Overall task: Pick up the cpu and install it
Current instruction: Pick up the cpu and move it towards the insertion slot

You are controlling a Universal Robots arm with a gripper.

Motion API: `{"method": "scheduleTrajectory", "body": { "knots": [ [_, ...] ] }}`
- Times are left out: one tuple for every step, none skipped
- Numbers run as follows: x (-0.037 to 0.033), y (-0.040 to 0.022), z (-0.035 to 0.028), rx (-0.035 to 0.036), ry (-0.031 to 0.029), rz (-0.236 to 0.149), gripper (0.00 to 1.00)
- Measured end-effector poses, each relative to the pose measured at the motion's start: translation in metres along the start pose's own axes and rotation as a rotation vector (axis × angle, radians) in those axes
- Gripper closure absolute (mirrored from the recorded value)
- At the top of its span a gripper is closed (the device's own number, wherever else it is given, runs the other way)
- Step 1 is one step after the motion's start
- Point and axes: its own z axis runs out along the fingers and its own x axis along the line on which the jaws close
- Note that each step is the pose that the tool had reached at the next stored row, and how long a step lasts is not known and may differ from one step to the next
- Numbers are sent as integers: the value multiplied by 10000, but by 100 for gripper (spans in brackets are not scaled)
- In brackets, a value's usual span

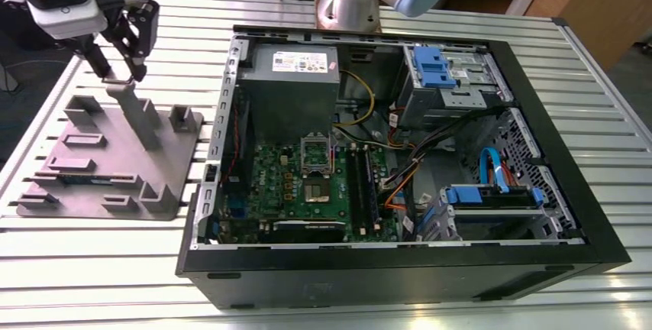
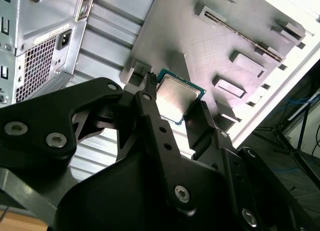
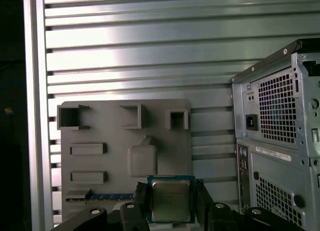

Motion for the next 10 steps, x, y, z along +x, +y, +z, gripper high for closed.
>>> {"method": "scheduleTrajectory", "body": {
  "knots": [
    [-12,1,1,-1,-1,0,53],
    [-23,2,0,-1,-1,0,53],
    [-34,3,0,0,0,0,53],
    [-43,3,0,0,0,0,53],
    [-52,4,0,-1,-1,0,53],
    [-61,5,0,0,0,0,53],
    [-68,5,0,0,0,0,53],
    [-73,6,0,0,-1,0,53],
    [-75,6,0,-1,-1,1,53],
    [-75,6,0,0,-1,1,53]
  ]
}}
